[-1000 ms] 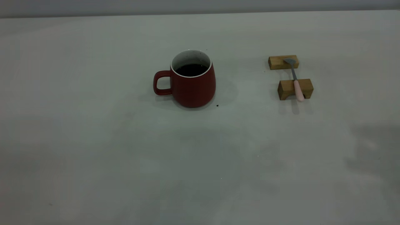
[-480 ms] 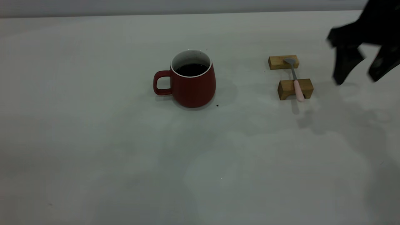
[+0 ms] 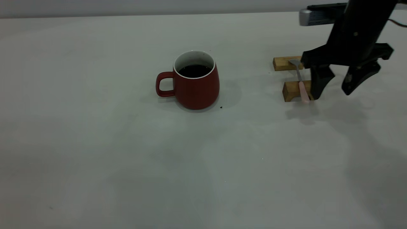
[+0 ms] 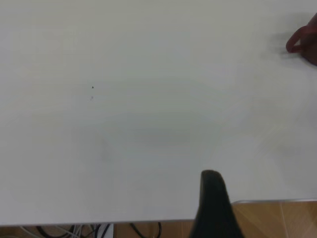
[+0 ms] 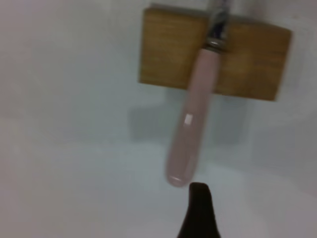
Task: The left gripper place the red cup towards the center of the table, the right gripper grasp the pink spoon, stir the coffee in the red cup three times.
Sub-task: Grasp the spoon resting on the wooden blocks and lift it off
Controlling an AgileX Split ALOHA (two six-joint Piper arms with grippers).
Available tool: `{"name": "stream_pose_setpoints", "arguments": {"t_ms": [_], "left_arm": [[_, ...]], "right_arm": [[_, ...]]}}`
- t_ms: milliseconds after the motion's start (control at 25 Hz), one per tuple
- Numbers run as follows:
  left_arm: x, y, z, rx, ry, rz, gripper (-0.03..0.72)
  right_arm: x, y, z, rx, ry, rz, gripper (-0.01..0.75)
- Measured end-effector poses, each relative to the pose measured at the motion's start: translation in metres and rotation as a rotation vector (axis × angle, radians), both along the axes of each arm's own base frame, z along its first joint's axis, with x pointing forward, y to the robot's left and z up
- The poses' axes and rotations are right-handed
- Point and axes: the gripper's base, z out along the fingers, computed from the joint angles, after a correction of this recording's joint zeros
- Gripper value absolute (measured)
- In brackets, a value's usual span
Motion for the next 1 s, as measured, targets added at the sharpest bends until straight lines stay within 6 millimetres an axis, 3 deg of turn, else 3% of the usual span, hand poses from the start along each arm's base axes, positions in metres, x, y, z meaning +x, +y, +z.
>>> {"name": "stream_pose_setpoints", "arguments": {"t_ms": [280, 560, 640, 720, 880, 1000], "left_arm": [[0.0, 0.0, 0.0, 0.0, 0.0, 0.0, 0.585], [0.0, 0.0, 0.0, 0.0, 0.0, 0.0, 0.585], [0.0, 0.0, 0.0, 0.0, 0.0, 0.0, 0.585], [0.0, 0.0, 0.0, 0.0, 0.0, 0.0, 0.585], [0.0, 0.0, 0.0, 0.001, 0.0, -0.001, 0.585], [0.0, 0.0, 0.0, 0.001, 0.0, -0.001, 0.585]], "right_arm": [[0.005, 0.026, -0.003, 0.012, -0.039, 0.052, 0.647], [0.001, 0.028, -0.024, 0.019, -0.001, 0.032, 0.615], [0.001, 0.028, -0.027, 0.02, -0.003, 0.029, 0.565], [0.002, 0.028, -0.028, 0.022, -0.015, 0.028, 0.464], [0.003, 0.028, -0.024, 0.011, -0.023, 0.046, 0.153], [0.006, 0.028, 0.004, 0.013, -0.041, 0.057, 0.145]]}}
